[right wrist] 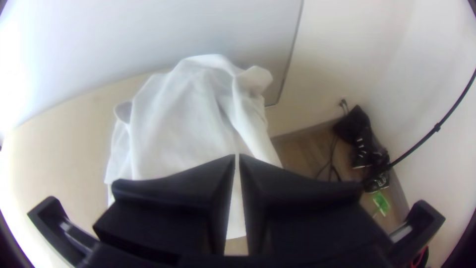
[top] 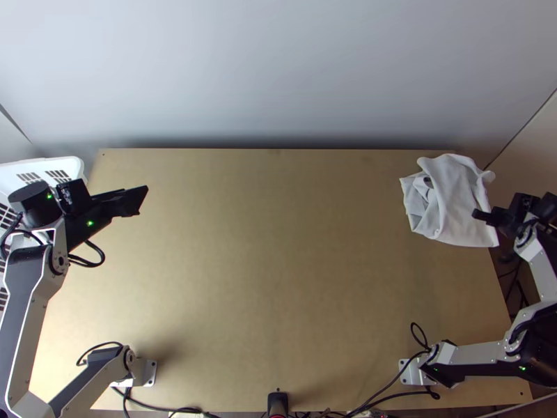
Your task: Fold the t-shirt
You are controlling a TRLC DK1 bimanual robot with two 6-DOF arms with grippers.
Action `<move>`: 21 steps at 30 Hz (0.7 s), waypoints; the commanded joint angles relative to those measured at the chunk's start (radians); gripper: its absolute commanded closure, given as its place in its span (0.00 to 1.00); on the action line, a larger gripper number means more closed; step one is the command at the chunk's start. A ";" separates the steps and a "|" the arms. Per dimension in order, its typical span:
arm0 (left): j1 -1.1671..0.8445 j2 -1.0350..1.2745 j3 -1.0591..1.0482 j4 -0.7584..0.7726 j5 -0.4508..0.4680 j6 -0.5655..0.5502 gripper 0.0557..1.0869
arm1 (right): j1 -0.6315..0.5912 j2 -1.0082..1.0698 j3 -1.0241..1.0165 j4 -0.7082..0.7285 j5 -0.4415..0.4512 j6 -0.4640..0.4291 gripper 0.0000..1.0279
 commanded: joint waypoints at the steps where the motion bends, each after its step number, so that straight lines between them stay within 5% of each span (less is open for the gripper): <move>1: 0.015 -0.012 -0.010 -0.008 -0.001 0.000 0.06 | 0.102 0.096 0.060 0.019 -0.006 0.055 0.97; 21: 0.093 -0.068 0.030 -0.067 -0.001 0.011 0.06 | 0.254 0.372 0.181 0.093 0.028 0.157 0.97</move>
